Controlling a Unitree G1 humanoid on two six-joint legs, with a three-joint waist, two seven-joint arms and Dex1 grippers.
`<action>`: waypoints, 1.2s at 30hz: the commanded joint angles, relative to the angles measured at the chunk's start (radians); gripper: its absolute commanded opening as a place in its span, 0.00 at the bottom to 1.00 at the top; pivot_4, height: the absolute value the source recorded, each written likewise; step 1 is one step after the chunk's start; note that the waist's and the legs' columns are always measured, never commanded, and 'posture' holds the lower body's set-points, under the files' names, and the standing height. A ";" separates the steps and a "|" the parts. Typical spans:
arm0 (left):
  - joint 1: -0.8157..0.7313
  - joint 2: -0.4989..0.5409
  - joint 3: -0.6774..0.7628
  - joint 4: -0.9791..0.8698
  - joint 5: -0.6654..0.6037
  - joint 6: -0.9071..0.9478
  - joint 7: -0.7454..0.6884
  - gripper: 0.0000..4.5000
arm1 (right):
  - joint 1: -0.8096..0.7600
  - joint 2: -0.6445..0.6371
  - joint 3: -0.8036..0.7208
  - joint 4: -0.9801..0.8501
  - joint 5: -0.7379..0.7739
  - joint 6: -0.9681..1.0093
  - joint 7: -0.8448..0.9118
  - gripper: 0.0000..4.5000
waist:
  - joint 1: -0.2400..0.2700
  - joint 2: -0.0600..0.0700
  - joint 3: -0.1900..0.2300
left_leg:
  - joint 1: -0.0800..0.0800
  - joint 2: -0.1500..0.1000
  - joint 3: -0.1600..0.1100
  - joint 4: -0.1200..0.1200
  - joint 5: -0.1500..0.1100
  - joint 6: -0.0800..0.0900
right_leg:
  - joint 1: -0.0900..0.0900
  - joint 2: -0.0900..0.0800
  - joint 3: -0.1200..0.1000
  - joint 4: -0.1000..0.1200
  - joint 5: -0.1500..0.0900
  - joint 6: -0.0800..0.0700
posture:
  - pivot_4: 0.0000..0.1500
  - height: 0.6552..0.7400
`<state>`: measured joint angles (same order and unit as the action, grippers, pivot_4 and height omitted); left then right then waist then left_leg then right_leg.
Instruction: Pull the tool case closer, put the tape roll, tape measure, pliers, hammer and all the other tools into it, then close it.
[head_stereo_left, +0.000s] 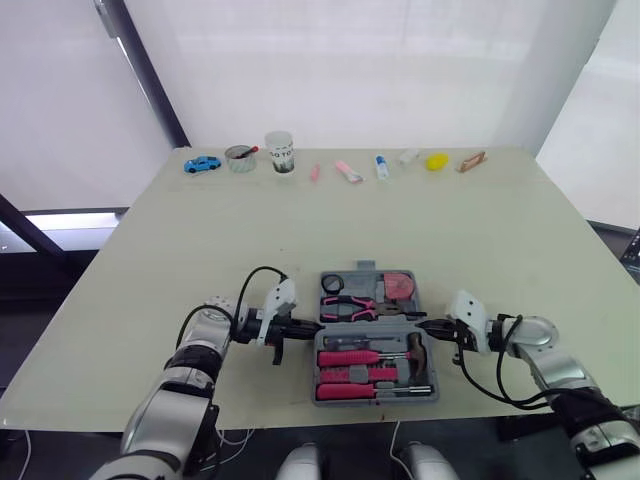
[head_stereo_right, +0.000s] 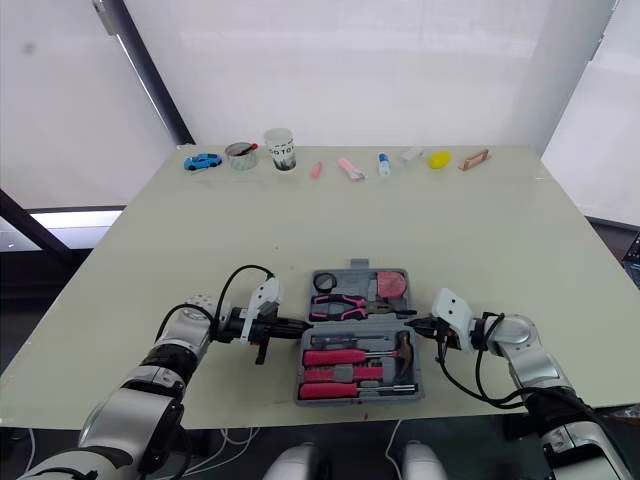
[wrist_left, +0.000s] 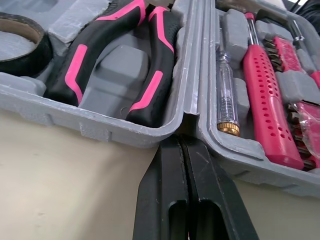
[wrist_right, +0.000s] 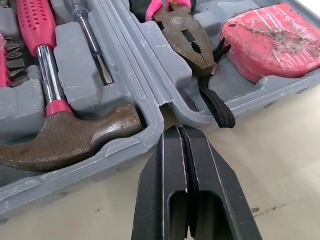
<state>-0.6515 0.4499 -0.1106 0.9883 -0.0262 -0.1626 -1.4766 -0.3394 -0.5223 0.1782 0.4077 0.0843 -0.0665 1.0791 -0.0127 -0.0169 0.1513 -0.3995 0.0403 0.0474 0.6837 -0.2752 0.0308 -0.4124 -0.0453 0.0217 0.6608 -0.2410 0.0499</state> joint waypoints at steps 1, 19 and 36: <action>0.032 -0.018 -0.035 -0.031 0.004 0.020 -0.040 0.01 | 0.007 0.007 0.007 -0.050 0.026 0.007 0.033 0.00 | 0.000 0.000 0.000 | 0.000 0.000 0.000 0.000 0.000 0.000 | 0.000 0.000 0.000 0.000 0.000 0.000 | 1.00 1.00; 0.058 0.000 -0.048 -0.078 0.005 0.053 -0.040 0.01 | 0.038 -0.003 0.009 -0.079 0.032 0.032 0.040 0.00 | 0.000 0.000 0.000 | 0.000 0.000 0.000 0.000 0.000 0.000 | 0.000 0.000 0.000 0.000 0.000 0.000 | 1.00 1.00; 0.144 0.130 0.071 -0.359 -0.163 0.028 -0.064 0.01 | -0.041 -0.070 -0.165 0.061 0.169 0.094 0.053 0.00 | -0.002 0.000 0.001 | 0.000 0.000 0.000 0.000 0.000 0.000 | 0.000 0.000 0.000 0.001 0.000 0.000 | 1.00 1.00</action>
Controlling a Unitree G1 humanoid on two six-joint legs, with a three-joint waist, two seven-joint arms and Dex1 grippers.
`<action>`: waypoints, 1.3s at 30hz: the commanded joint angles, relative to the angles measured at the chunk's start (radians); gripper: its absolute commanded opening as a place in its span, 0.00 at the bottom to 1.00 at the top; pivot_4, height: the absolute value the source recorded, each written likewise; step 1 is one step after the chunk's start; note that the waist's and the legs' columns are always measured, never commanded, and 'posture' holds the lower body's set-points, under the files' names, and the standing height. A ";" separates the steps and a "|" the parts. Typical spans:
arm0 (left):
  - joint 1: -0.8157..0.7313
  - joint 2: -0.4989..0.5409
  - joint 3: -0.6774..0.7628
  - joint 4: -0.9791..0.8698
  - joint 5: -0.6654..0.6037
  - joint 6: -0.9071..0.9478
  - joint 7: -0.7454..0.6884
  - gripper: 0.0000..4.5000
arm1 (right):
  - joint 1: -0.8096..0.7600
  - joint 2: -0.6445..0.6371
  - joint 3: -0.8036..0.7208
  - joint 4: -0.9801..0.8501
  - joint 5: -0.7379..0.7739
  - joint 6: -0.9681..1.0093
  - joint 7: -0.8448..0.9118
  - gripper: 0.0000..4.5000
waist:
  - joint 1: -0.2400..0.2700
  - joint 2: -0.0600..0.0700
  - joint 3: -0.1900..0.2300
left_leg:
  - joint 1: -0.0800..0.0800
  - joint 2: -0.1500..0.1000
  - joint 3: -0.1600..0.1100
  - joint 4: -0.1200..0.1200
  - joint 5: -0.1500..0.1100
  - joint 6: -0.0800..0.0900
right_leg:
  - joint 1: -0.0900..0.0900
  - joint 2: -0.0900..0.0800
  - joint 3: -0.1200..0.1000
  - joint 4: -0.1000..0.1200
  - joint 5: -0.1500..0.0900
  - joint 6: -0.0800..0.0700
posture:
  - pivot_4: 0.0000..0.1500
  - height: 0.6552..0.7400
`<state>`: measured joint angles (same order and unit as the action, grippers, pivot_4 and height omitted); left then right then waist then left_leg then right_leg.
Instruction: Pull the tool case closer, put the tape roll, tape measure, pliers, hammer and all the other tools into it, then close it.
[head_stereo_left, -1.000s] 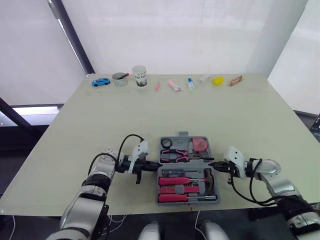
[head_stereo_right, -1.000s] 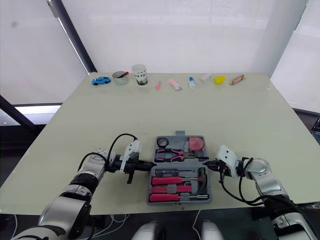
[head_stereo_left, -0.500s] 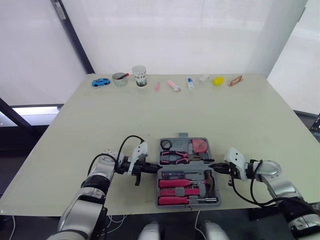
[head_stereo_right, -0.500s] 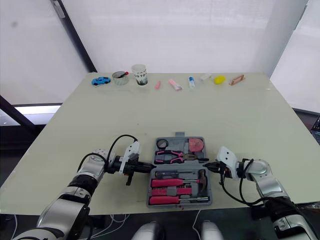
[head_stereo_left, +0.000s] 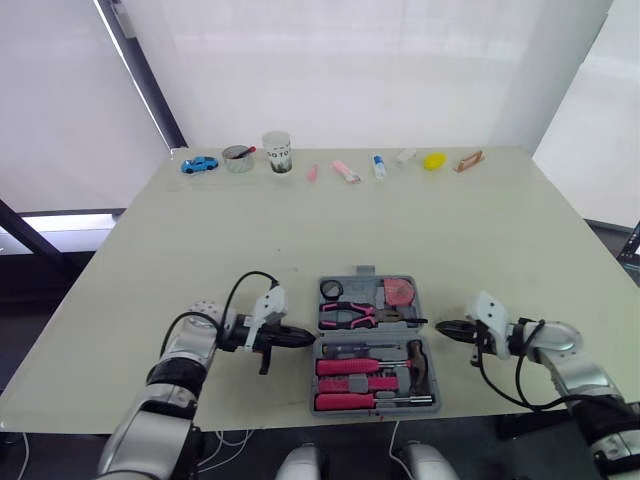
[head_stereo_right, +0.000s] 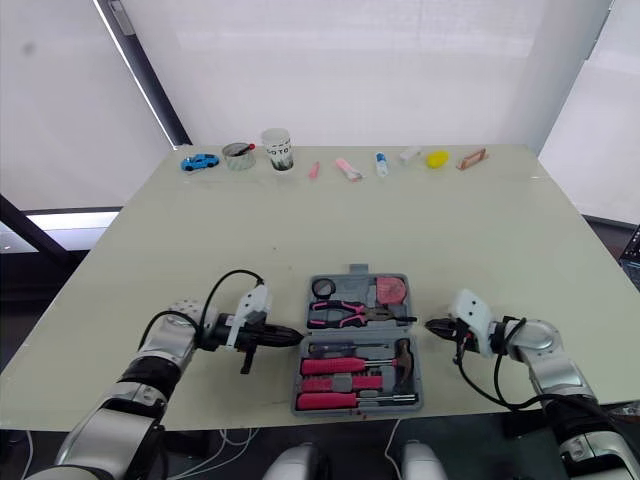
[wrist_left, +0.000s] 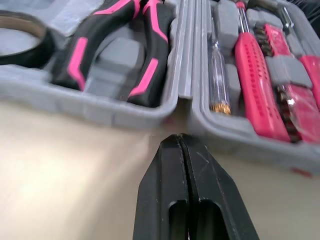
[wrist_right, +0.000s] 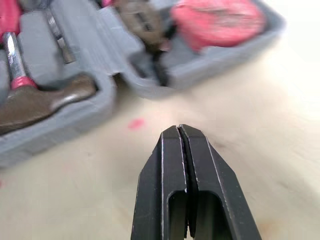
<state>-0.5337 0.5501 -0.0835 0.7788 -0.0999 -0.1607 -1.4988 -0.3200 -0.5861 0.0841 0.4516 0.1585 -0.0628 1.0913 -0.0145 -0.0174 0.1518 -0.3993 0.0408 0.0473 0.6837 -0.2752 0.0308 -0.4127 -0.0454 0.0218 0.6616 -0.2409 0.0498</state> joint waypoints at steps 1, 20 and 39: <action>0.046 0.036 0.046 -0.205 -0.116 0.053 -0.055 0.01 | -0.085 -0.003 -0.083 0.031 0.121 0.136 0.057 0.00 | -0.002 0.001 0.001 | 0.000 0.000 0.000 0.000 0.000 0.000 | 0.000 0.000 0.000 0.000 0.000 0.000 | 1.00 1.00; 0.292 0.008 -0.193 -0.697 -0.128 0.401 0.100 0.00 | -0.554 0.151 -0.086 0.645 0.094 0.568 0.086 0.98 | -0.002 0.003 0.002 | 0.001 0.000 0.000 -0.001 0.000 0.000 | 0.000 0.000 0.001 0.000 0.000 0.000 | 1.00 1.00; 0.279 0.027 -0.299 -0.569 -0.027 0.268 0.103 0.00 | -0.637 0.291 -0.161 0.716 0.083 0.606 0.212 0.98 | -0.014 0.006 -0.001 | 0.003 0.000 0.000 -0.001 0.000 0.000 | 0.001 0.000 0.003 0.001 0.000 0.000 | 1.00 1.00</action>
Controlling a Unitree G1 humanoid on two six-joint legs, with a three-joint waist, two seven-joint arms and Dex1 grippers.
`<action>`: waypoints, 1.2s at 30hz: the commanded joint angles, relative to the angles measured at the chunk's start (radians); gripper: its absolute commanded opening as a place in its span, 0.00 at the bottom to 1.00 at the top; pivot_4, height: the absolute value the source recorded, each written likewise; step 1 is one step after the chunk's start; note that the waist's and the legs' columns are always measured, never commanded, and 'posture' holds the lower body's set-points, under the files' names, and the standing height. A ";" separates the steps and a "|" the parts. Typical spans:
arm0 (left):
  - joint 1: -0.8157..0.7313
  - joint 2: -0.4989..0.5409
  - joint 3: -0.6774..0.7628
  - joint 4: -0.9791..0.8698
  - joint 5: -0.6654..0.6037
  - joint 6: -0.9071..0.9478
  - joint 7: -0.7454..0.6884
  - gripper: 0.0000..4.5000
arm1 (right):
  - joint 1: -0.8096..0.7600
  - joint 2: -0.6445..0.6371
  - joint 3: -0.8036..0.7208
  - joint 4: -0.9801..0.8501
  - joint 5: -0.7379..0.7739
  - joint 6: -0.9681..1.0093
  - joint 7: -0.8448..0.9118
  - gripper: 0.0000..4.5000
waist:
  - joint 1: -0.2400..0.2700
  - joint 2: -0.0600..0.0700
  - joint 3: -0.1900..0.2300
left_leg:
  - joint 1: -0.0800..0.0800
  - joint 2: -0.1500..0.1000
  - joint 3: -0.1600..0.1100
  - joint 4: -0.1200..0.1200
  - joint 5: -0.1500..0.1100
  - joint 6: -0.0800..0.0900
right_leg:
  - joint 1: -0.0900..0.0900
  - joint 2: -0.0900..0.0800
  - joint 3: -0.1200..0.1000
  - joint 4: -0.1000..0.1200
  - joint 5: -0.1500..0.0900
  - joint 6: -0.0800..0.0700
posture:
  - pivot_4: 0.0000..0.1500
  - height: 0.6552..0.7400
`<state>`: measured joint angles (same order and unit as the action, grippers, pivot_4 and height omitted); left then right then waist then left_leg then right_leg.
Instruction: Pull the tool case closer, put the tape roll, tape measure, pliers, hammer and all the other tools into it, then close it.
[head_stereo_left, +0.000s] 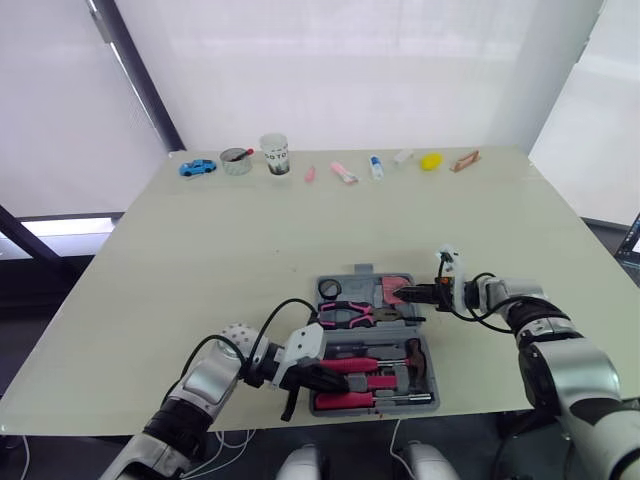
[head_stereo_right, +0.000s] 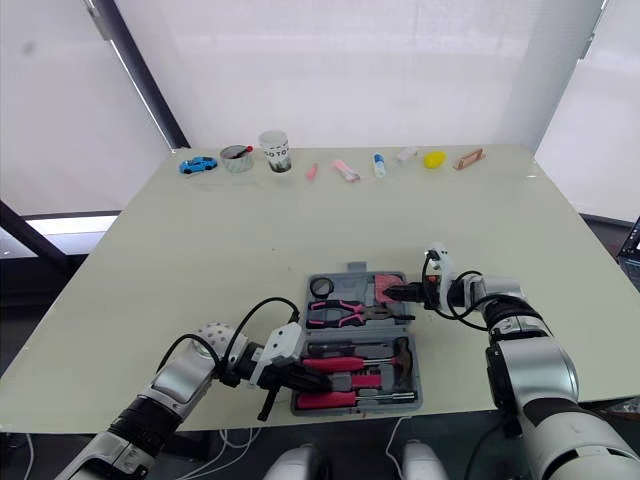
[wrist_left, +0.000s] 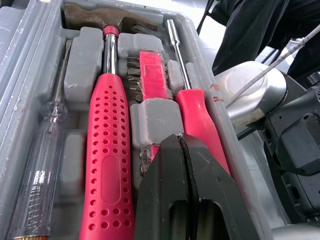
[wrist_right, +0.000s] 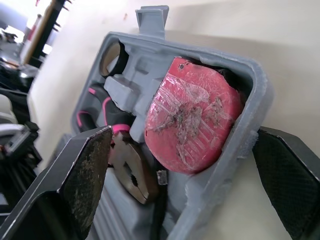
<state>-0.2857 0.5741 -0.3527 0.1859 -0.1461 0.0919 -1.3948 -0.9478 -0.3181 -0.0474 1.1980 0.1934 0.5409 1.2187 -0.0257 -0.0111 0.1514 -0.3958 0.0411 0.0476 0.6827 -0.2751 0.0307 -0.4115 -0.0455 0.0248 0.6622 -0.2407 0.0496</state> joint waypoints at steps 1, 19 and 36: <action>0.035 0.005 -0.027 0.020 0.010 0.017 -0.007 0.00 | -0.009 0.021 -0.038 -0.039 0.055 0.009 0.105 0.98 | -0.007 0.000 0.000 | 0.000 0.000 0.000 0.000 0.000 0.000 | 0.000 0.000 0.000 0.000 0.000 0.000 | 1.00 1.00; 0.286 0.225 0.334 -0.338 -0.362 0.212 -0.050 0.00 | 0.305 -0.201 0.114 -0.933 0.357 0.417 0.396 0.98 | -0.010 0.004 0.005 | -0.005 0.003 -0.007 -0.002 0.000 0.000 | -0.003 -0.003 -0.004 -0.002 0.000 0.000 | 1.00 1.00; 0.458 0.206 0.678 -0.207 -0.291 0.070 0.250 0.72 | 1.125 -0.242 -0.386 -1.463 0.278 -0.177 -0.076 1.00 | 0.015 -0.001 0.007 | -0.002 -0.001 -0.003 -0.007 0.000 0.000 | -0.003 -0.004 -0.003 -0.005 -0.003 0.001 | 1.00 1.00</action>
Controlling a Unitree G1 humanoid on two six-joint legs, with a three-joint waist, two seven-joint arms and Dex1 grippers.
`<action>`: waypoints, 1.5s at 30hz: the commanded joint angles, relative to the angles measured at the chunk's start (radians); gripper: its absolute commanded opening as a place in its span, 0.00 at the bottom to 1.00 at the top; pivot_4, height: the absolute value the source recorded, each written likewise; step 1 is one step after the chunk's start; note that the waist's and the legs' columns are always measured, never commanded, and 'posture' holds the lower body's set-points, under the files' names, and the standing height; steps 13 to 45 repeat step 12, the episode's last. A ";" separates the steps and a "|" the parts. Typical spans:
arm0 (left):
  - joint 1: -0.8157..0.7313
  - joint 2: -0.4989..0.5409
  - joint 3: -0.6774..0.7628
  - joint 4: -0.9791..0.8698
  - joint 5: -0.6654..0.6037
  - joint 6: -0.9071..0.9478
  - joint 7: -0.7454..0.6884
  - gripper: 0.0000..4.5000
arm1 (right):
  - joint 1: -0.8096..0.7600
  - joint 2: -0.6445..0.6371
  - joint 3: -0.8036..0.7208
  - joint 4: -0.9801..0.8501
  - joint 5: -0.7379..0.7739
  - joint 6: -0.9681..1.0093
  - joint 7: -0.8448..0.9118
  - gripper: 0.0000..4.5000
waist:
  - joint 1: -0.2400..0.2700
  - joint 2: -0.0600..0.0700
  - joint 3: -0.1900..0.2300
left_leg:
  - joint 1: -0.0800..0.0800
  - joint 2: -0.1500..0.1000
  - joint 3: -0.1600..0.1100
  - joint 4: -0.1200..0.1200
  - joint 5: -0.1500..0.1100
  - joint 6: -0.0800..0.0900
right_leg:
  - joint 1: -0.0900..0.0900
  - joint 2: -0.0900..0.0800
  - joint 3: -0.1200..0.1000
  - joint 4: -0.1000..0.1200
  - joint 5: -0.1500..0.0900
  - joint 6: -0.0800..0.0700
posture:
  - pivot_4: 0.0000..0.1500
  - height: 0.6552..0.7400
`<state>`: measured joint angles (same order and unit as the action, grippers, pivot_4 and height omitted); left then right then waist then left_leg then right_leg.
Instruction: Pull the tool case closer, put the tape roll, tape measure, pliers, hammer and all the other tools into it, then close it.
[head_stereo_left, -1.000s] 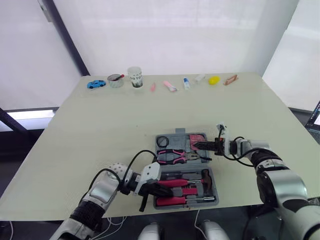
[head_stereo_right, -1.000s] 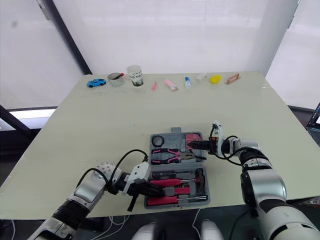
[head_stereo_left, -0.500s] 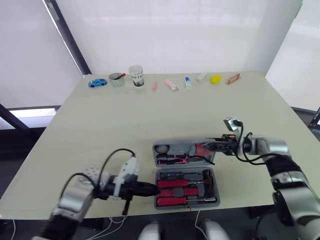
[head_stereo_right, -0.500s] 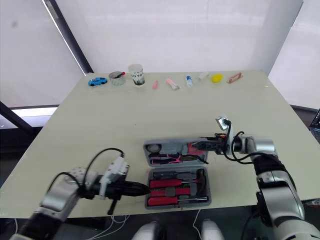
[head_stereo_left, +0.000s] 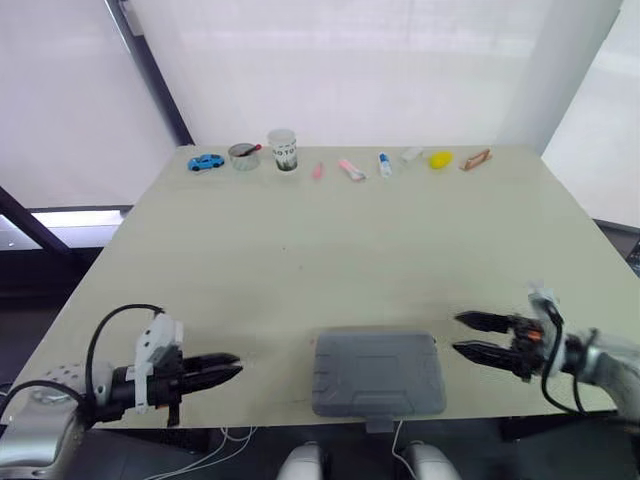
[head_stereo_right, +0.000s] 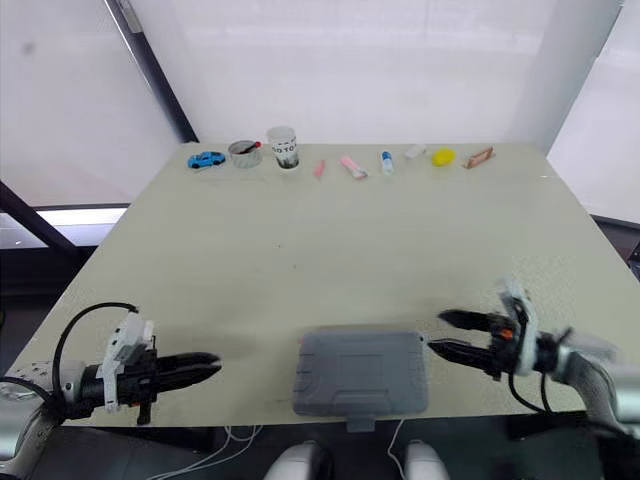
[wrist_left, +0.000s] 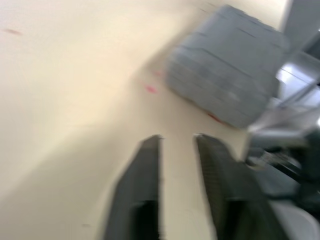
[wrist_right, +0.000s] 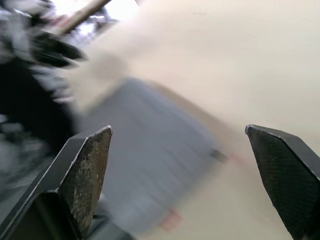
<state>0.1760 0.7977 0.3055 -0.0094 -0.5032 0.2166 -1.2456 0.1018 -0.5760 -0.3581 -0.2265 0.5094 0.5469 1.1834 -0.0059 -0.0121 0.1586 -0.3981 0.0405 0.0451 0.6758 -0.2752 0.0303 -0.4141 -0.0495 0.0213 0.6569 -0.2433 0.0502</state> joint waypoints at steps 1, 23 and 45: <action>-0.004 -0.023 0.018 -0.007 0.090 -0.070 0.129 0.82 | 0.103 0.021 -0.086 -0.035 -0.048 -0.224 -0.050 1.00 | -0.006 0.000 0.000 | 0.001 0.000 0.000 0.000 0.000 0.000 | 0.000 0.001 0.000 0.000 0.000 0.000 | 1.00 1.00; 0.009 -0.066 0.033 0.007 0.093 -0.063 0.234 0.99 | 0.236 0.036 -0.162 0.100 -0.091 -0.525 -0.136 1.00 | -0.008 -0.003 0.000 | 0.004 0.001 0.003 0.000 0.000 0.000 | 0.001 0.001 0.004 0.001 -0.002 -0.004 | 1.00 1.00; 0.009 -0.066 0.033 0.007 0.093 -0.063 0.234 0.99 | 0.236 0.036 -0.162 0.100 -0.091 -0.525 -0.136 1.00 | -0.008 -0.003 0.000 | 0.004 0.001 0.003 0.000 0.000 0.000 | 0.001 0.001 0.004 0.001 -0.002 -0.004 | 1.00 1.00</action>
